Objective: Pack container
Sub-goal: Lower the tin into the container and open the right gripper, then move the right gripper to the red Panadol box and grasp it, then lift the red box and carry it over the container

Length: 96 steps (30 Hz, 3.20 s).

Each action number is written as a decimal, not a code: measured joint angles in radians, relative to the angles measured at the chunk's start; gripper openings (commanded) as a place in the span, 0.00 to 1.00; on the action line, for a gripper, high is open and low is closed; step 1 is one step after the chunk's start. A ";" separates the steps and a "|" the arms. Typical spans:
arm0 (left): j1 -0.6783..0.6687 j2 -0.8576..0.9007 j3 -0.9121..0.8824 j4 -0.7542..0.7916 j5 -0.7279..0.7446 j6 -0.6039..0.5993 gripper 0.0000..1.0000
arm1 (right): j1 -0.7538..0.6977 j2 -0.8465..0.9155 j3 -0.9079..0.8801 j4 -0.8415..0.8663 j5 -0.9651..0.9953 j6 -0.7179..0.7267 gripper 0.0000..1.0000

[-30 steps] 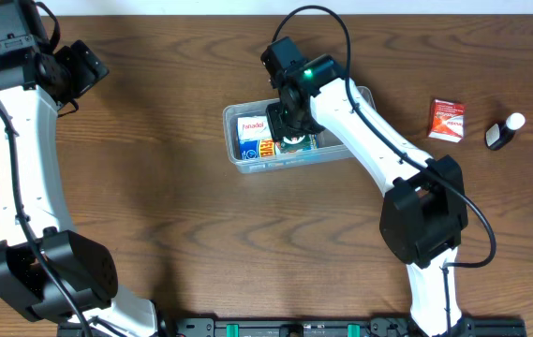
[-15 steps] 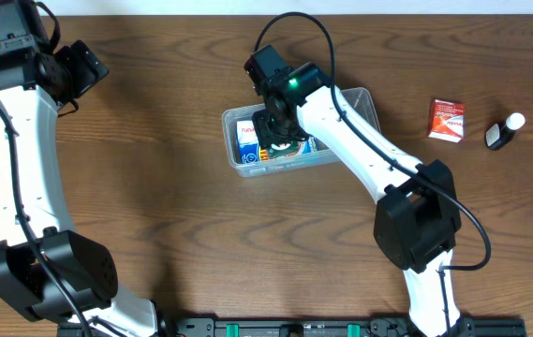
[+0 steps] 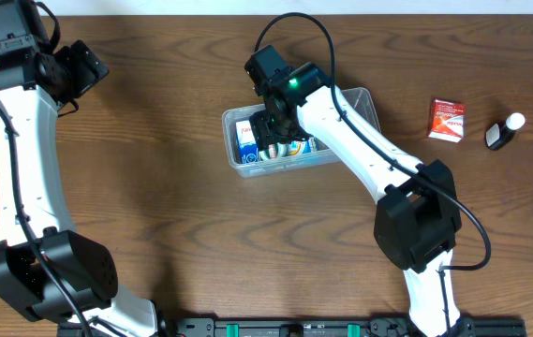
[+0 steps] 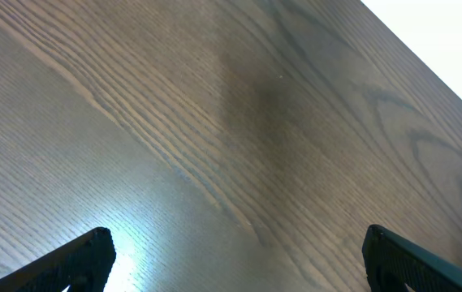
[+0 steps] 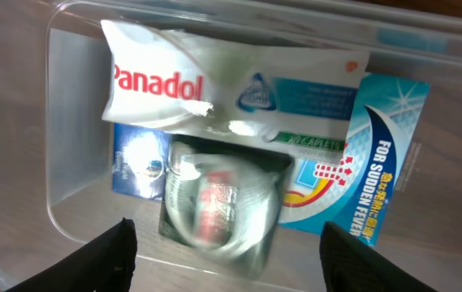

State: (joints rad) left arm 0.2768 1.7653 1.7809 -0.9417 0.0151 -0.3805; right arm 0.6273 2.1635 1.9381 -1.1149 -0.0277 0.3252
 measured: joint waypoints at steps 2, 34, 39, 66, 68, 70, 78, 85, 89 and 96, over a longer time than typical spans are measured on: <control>0.000 0.000 0.000 0.000 0.000 0.000 0.98 | 0.000 0.000 0.000 0.000 0.000 0.000 0.71; 0.000 0.000 0.000 0.000 0.000 0.000 0.98 | -0.536 -0.160 0.041 -0.121 0.109 -0.099 0.76; 0.000 0.000 0.000 0.000 0.000 0.000 0.98 | -0.630 -0.157 0.041 -0.105 0.121 -0.118 0.80; 0.000 0.000 0.000 0.000 0.000 0.000 0.98 | -0.805 0.085 0.041 0.002 0.185 -0.151 0.84; 0.000 0.000 0.000 0.000 0.000 0.000 0.98 | -0.805 0.106 0.041 0.002 0.185 -0.151 0.84; 0.000 0.000 0.000 0.000 0.000 0.000 0.98 | -0.805 0.132 0.041 0.004 0.185 -0.151 0.84; 0.000 0.000 0.000 0.000 0.000 0.000 0.98 | -0.805 0.202 0.041 0.009 0.185 -0.151 0.84; 0.000 0.000 0.000 0.000 0.000 0.000 0.98 | -0.805 0.204 0.041 0.023 0.185 -0.151 0.83; 0.000 0.000 0.000 0.000 0.000 0.000 0.98 | -0.805 0.204 0.025 0.075 0.178 -0.153 0.83; 0.000 0.000 0.000 0.000 0.000 0.000 0.98 | -0.805 0.204 -0.012 0.114 0.147 -0.178 0.78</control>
State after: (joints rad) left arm 0.2771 1.7653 1.7809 -0.9417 0.0151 -0.3805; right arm -0.1772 2.3672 1.9263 -1.0012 0.1196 0.1474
